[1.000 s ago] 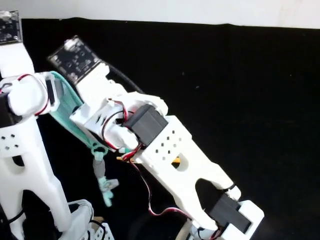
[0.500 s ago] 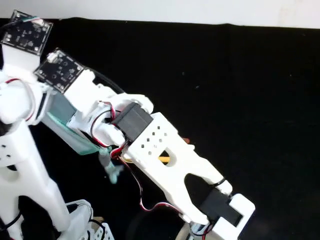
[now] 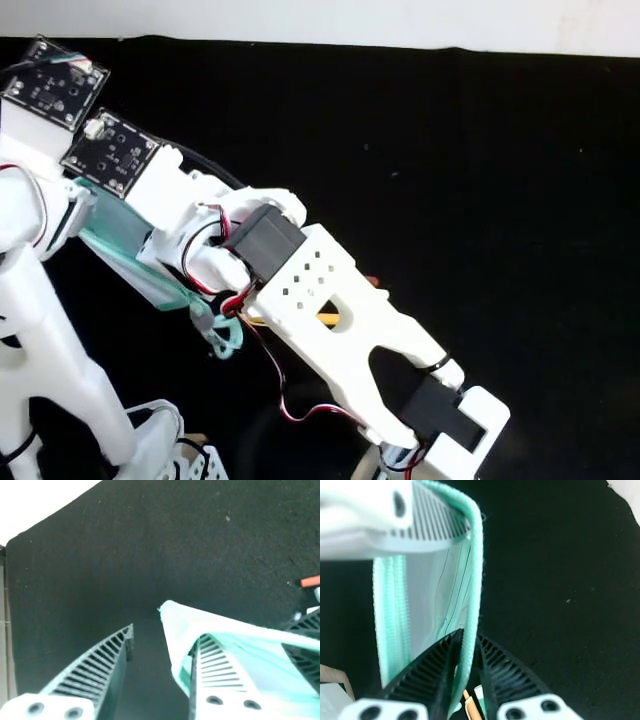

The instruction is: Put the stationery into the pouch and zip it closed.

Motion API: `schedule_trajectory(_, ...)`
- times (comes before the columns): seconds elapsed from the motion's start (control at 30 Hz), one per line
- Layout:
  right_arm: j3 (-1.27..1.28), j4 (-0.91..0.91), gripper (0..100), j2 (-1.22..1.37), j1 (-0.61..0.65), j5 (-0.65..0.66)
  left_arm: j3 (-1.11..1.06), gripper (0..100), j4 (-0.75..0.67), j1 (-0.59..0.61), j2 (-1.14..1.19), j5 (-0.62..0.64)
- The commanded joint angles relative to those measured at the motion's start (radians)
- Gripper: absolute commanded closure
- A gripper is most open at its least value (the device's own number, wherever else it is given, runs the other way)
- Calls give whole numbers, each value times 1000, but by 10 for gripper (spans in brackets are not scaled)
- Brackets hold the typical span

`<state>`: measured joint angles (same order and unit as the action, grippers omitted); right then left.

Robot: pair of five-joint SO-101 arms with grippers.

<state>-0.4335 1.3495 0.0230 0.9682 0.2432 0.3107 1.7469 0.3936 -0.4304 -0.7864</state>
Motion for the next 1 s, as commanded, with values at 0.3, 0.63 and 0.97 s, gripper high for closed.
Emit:
schedule_trajectory(0.3,-21,7,993,4,12,12,-51,994,11,-58,-2,-98)
schedule_trajectory(0.63,-44,-19,971,-4,4,3,-50,994,12,-56,-5,58)
schedule_trajectory(0.97,-197,-22,656,-2,-16,-178,-51,994,12,-56,-10,112)
